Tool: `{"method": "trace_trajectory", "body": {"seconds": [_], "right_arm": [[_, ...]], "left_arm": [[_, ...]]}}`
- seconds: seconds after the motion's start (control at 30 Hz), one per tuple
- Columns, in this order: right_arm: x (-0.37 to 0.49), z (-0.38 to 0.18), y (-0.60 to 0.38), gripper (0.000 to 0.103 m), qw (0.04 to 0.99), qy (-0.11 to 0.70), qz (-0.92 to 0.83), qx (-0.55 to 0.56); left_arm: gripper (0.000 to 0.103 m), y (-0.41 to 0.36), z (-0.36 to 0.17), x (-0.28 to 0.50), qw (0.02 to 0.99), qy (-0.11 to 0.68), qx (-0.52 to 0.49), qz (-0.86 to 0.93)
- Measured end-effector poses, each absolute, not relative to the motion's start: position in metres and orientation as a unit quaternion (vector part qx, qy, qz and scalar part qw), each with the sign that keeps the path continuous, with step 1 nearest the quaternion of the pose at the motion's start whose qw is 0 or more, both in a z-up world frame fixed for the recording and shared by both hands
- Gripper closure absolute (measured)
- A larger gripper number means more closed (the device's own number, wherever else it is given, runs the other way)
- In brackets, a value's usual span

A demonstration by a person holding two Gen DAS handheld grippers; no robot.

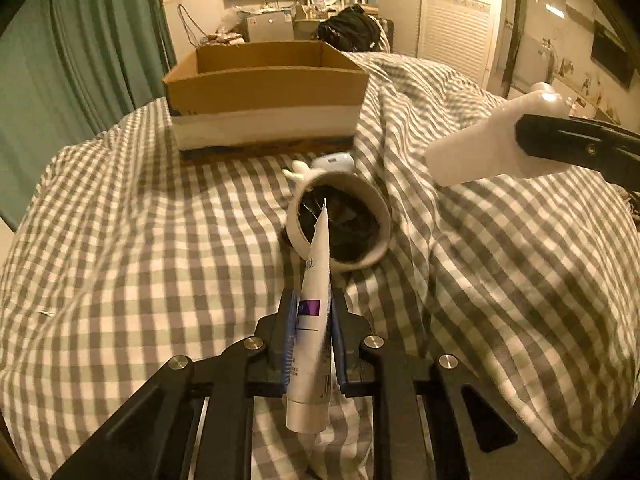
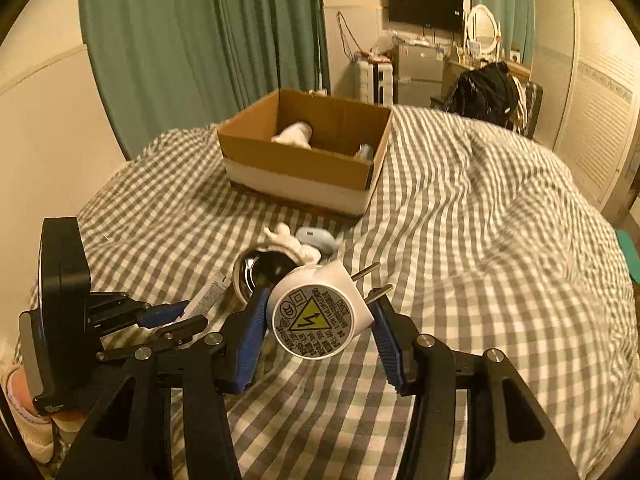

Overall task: Organize objects
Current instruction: 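Carry the hair dryer and lotion tube into the box and open both tools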

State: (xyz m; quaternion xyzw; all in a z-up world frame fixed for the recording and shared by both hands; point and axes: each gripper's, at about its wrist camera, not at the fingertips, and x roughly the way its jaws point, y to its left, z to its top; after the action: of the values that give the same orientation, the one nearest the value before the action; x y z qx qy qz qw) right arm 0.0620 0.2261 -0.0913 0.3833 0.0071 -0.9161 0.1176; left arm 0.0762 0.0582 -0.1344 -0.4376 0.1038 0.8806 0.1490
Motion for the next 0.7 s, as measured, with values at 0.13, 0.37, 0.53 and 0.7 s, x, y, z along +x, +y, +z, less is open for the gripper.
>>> {"method": "trace_trajectory", "body": {"seconds": [0.13, 0.37, 0.53, 0.7], "right_arm": [[0.067, -0.079, 0.227, 0.053, 0.118, 0.01, -0.922, 0.37], [0.063, -0.053, 0.227, 0.053, 0.124, 0.021, -0.932, 0.34], [0.048, -0.025, 0.224, 0.053, 0.127, 0.04, -0.942, 0.308], [0.026, -0.001, 0.219, 0.053, 0.135, 0.044, -0.947, 0.287]], "left_arm": [[0.087, 0.049, -0.118, 0.073, 0.145, 0.091, -0.426, 0.888], [0.087, 0.037, -0.079, 0.053, 0.13, 0.082, -0.398, 0.905], [0.087, 0.033, -0.047, 0.027, 0.124, 0.081, -0.374, 0.916], [0.087, 0.036, -0.02, -0.006, 0.122, 0.081, -0.358, 0.922]]}}
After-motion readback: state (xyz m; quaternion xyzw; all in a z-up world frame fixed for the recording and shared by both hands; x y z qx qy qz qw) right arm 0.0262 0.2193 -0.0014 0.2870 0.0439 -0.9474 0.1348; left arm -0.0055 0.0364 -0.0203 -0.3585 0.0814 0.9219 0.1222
